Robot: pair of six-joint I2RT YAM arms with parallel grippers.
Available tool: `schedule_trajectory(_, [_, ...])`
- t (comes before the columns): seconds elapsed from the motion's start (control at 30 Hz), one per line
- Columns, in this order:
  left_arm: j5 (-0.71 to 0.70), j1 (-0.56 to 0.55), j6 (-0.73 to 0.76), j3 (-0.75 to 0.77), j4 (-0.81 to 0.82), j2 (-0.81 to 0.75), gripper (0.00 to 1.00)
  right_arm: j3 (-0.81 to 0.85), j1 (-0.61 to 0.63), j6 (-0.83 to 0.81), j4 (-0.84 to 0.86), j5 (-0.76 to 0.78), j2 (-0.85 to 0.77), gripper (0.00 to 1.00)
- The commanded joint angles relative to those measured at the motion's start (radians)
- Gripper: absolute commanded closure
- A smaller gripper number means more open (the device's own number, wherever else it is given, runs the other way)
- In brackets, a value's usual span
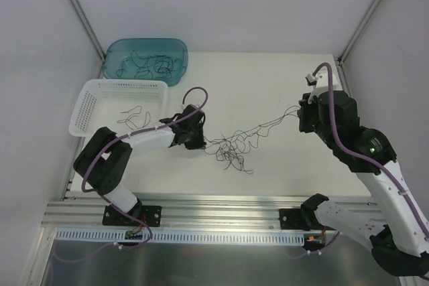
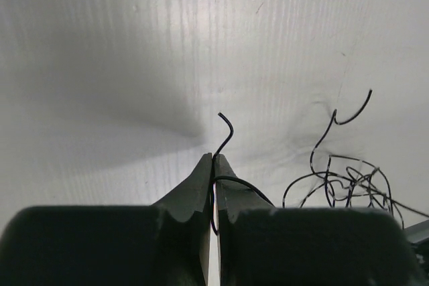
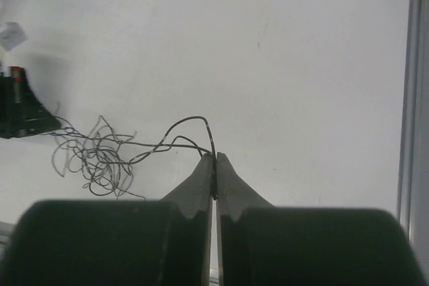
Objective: Untangle the cables
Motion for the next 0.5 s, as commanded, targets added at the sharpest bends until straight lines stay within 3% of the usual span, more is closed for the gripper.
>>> schedule_trajectory(0.0, [-0.054, 0.011, 0.027, -0.051, -0.080, -0.127, 1.00, -0.080, -0.126, 0.064, 0.006, -0.008, 0.058, 0.99])
schedule_trajectory(0.23, [0.017, 0.001, 0.087, -0.026, -0.080, -0.324, 1.00, -0.284, -0.269, 0.177, 0.078, -0.179, 0.167, 0.99])
schedule_trajectory(0.47, [0.124, -0.013, 0.163, 0.193, -0.079, -0.252, 1.00, -0.375, -0.269, 0.210, 0.155, -0.326, 0.252, 0.94])
